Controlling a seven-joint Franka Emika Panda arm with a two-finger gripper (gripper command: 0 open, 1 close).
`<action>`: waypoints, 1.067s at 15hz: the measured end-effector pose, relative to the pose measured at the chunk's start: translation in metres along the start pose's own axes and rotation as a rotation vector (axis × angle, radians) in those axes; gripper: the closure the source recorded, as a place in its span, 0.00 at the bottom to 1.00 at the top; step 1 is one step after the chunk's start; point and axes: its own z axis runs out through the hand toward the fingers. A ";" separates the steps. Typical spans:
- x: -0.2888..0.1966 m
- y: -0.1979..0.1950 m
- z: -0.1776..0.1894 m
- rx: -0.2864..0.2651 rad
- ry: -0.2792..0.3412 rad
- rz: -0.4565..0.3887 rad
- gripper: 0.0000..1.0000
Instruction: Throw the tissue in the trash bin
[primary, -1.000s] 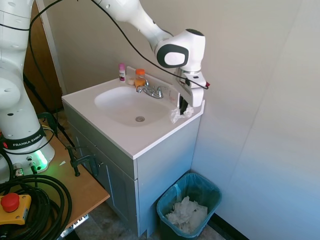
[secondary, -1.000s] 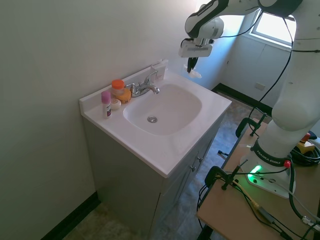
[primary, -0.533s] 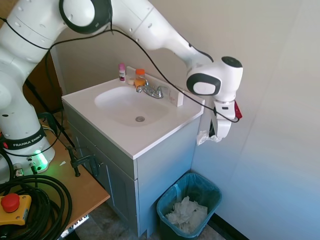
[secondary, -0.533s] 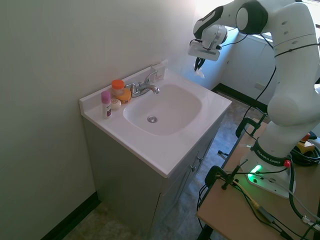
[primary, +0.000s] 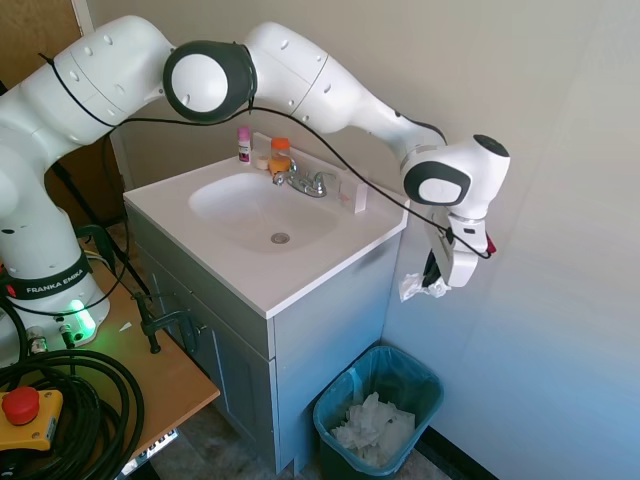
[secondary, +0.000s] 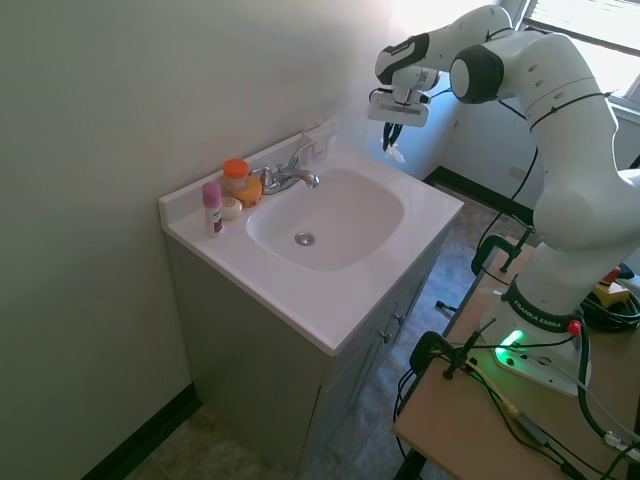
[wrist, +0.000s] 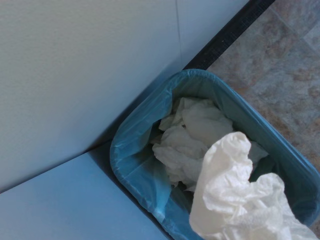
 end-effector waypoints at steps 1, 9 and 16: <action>0.001 0.000 0.000 -0.004 0.002 -0.003 0.00; 0.004 0.006 0.000 -0.006 0.028 -0.070 0.00; 0.007 0.072 -0.074 0.079 0.100 -0.123 0.00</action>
